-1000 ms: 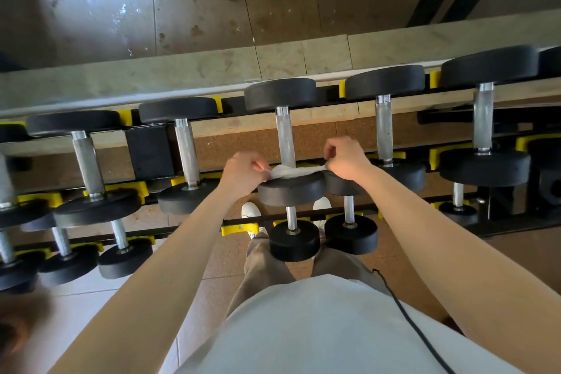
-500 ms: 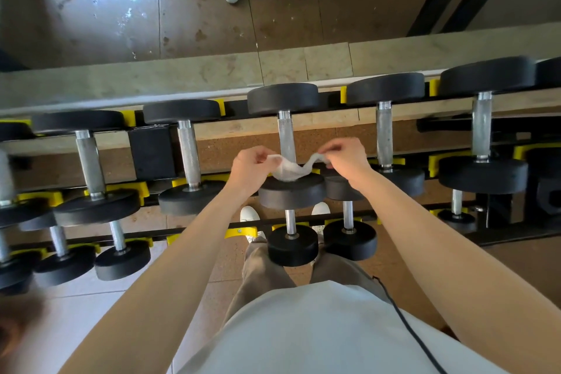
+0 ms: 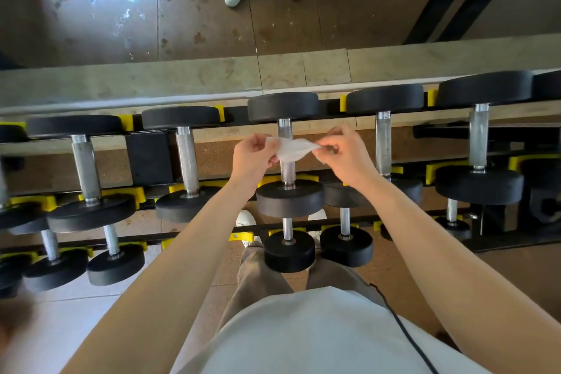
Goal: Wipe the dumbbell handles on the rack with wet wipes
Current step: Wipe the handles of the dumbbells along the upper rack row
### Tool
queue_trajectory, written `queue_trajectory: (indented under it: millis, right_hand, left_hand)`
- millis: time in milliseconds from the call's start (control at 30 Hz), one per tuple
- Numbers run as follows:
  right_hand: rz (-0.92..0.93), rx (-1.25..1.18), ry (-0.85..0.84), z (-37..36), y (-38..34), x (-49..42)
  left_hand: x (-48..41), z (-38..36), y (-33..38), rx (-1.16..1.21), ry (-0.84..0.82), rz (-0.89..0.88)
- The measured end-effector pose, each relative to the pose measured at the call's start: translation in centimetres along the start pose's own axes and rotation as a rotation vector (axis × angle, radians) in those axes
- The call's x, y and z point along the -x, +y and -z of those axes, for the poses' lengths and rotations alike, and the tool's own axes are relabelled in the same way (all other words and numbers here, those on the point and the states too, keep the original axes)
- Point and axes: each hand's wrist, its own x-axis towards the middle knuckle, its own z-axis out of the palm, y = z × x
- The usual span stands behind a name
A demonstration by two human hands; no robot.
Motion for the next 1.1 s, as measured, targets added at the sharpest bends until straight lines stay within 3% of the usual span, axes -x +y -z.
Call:
queue_trajectory:
  millis: [267, 367, 467, 600, 800, 967, 1100]
  right_hand:
    - [-0.309, -0.091, 0.135, -0.4, 1.9, -3.5]
    - [-0.522, -0.545, 0.113, -2.3, 0.2, -4.8]
    - [-0.631, -1.024, -0.028, -4.1, -1.9, -5.6]
    - [-0.698, -1.271, -0.107, -5.3, -2.5, -6.0]
    - [-0.691, -1.181, -0.105, -5.4, -2.1, -6.2]
    - [-0.642, -0.977, 0.052, -5.4, -2.2, -6.3]
    - [-0.687, -0.983, 0.26, -4.2, -1.4, -5.3]
  left_hand:
    - [-4.0, 0.7, -1.7, 0.023, 0.081, 0.194]
    - [-5.1, 0.6, -1.6, 0.076, 0.037, 0.231]
    - [-5.8, 0.6, -1.5, 0.116, -0.025, 0.261]
    - [-6.5, 0.8, -1.5, 0.253, -0.128, 0.422]
    - [-5.9, 1.3, -1.8, 0.383, -0.162, 0.309]
    - [-4.8, 1.1, -1.5, 0.443, -0.024, 0.172]
    - [-4.7, -0.9, -0.8, 0.336, 0.006, 0.2]
